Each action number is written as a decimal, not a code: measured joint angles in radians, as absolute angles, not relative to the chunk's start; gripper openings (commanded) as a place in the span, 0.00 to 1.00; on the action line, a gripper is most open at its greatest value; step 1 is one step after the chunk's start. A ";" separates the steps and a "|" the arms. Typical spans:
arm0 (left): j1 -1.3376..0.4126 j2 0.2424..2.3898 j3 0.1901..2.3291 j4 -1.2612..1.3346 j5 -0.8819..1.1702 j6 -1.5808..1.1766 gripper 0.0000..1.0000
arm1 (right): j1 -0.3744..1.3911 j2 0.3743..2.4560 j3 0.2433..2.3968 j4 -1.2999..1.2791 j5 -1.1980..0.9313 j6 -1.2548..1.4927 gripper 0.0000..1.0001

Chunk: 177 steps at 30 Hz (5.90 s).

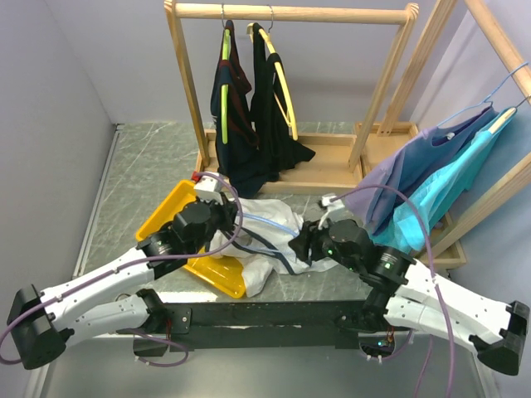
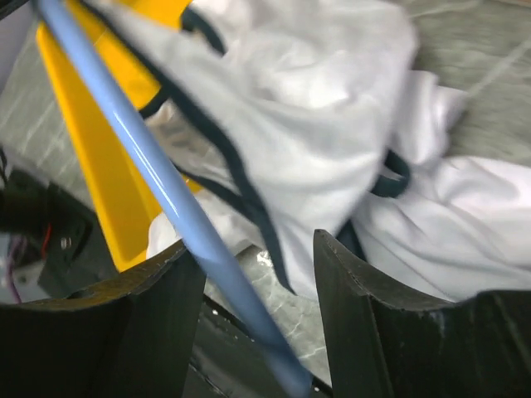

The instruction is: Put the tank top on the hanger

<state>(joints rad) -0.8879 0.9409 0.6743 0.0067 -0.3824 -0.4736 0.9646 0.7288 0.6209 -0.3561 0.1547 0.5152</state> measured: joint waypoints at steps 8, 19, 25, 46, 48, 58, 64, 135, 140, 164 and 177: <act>-0.889 0.910 0.674 -0.045 -0.517 -0.566 0.01 | 0.965 0.615 0.593 -0.442 0.295 0.662 0.52; -0.893 0.978 0.720 -0.129 -0.616 -0.630 0.01 | 1.096 0.757 0.510 -0.404 0.324 0.689 0.49; -0.893 1.018 0.760 -0.148 -0.636 -0.646 0.01 | 1.252 0.904 0.511 -0.390 0.440 0.719 0.50; -0.893 0.992 0.765 -0.201 -0.632 -0.648 0.01 | 1.378 1.269 0.675 -0.475 0.692 0.838 0.02; -0.893 0.980 0.765 -0.208 -0.630 -0.648 0.01 | 1.371 1.227 0.673 -0.487 0.690 0.844 0.00; -0.893 0.893 0.756 -0.205 -0.625 -0.646 0.01 | 1.112 0.878 0.595 -0.425 0.506 0.754 0.00; -0.893 0.812 0.710 -0.184 -0.628 -0.636 0.01 | 0.989 0.860 0.612 -0.408 0.368 0.697 0.00; -1.197 1.063 1.013 -0.101 -0.780 -0.360 0.01 | 0.997 0.765 1.171 -0.651 0.226 0.378 0.68; -1.198 1.035 1.113 -0.180 -0.651 -0.311 0.01 | 0.997 0.741 1.170 -0.643 0.149 0.299 0.66; -1.196 1.129 1.291 -0.183 -0.483 -0.258 0.88 | 1.030 0.662 1.028 -0.678 0.160 0.347 0.00; -1.197 0.910 1.251 -0.119 -0.443 -0.311 0.90 | 1.030 0.609 1.198 -0.968 0.356 0.462 0.00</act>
